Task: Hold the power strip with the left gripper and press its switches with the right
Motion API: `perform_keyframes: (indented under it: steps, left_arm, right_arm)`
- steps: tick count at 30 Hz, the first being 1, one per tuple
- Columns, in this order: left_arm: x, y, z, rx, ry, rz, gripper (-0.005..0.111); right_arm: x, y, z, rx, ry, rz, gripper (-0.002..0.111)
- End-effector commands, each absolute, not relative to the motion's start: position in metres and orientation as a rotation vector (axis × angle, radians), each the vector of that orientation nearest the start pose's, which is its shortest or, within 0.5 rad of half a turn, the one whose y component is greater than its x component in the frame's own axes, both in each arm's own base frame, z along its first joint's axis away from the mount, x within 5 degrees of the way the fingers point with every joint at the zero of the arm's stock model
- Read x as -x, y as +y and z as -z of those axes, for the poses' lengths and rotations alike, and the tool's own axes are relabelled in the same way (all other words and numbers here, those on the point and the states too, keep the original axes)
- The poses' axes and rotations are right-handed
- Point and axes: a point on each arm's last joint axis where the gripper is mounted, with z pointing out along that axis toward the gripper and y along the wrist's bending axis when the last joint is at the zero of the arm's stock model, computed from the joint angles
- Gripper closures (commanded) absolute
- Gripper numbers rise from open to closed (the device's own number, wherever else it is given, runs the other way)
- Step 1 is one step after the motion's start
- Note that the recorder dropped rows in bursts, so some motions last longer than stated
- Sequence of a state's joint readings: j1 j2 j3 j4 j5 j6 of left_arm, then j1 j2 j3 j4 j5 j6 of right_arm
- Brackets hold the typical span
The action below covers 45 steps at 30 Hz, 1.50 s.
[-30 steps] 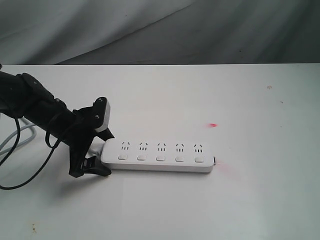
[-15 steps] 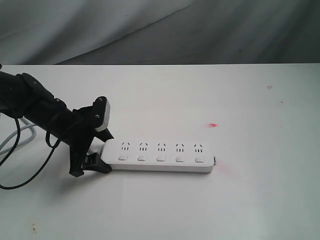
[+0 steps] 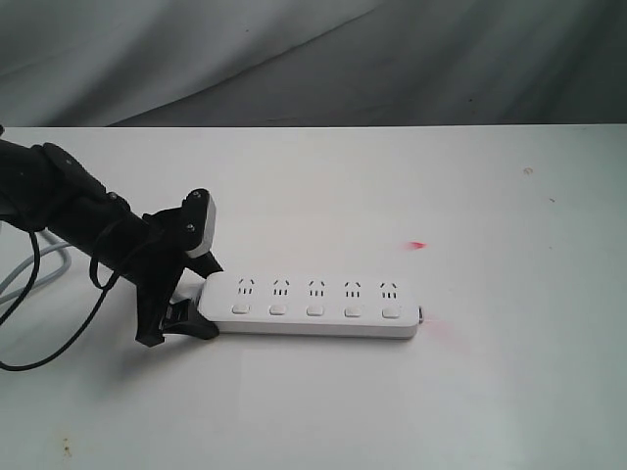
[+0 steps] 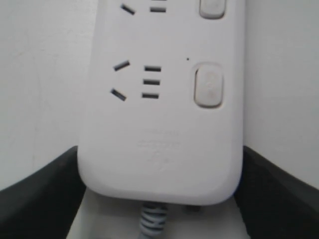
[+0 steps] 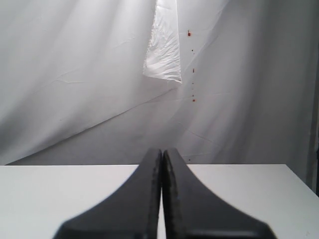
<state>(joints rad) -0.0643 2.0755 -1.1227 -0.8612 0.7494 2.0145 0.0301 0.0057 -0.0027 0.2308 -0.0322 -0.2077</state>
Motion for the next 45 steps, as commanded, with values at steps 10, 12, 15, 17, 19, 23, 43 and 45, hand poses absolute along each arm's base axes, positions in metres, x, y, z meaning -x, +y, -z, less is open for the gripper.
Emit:
perform_keyframes:
  steps: [10,12,15,17,19,23,43,45]
  left_arm:
    - [-0.359,-0.071,-0.095,-1.739,2.018,0.460,0.052]
    - [-0.359,-0.071,-0.095,-1.739,2.018,0.460,0.052]
    - [-0.359,-0.071,-0.095,-1.739,2.018,0.460,0.052]
    - [-0.359,-0.071,-0.095,-1.739,2.018,0.460,0.052]
    - [-0.359,-0.071,-0.095,-1.739,2.018,0.460,0.052]
    - [-0.359,-0.071,-0.095,-1.739,2.018,0.460,0.052]
    - [-0.359,-0.071,-0.095,-1.739,2.018,0.460,0.052]
    - [-0.359,-0.071,-0.095,-1.739,2.018,0.460,0.052]
  right_arm:
    - [-0.056,0.000,-0.217,-0.009,1.446,-0.031,0.108]
    - [-0.056,0.000,-0.217,-0.009,1.446,-0.031,0.108]
    - [-0.056,0.000,-0.217,-0.009,1.446,-0.031,0.108]
    - [-0.056,0.000,-0.217,-0.009,1.446,-0.031,0.108]
    - [-0.056,0.000,-0.217,-0.009,1.446,-0.031,0.108]
    - [-0.056,0.000,-0.217,-0.009,1.446,-0.031,0.108]
    - [-0.062,0.005,-0.328,0.133,1.627,0.032,0.108]
    - [-0.072,0.005,-0.347,0.136,1.639,0.033,0.108]
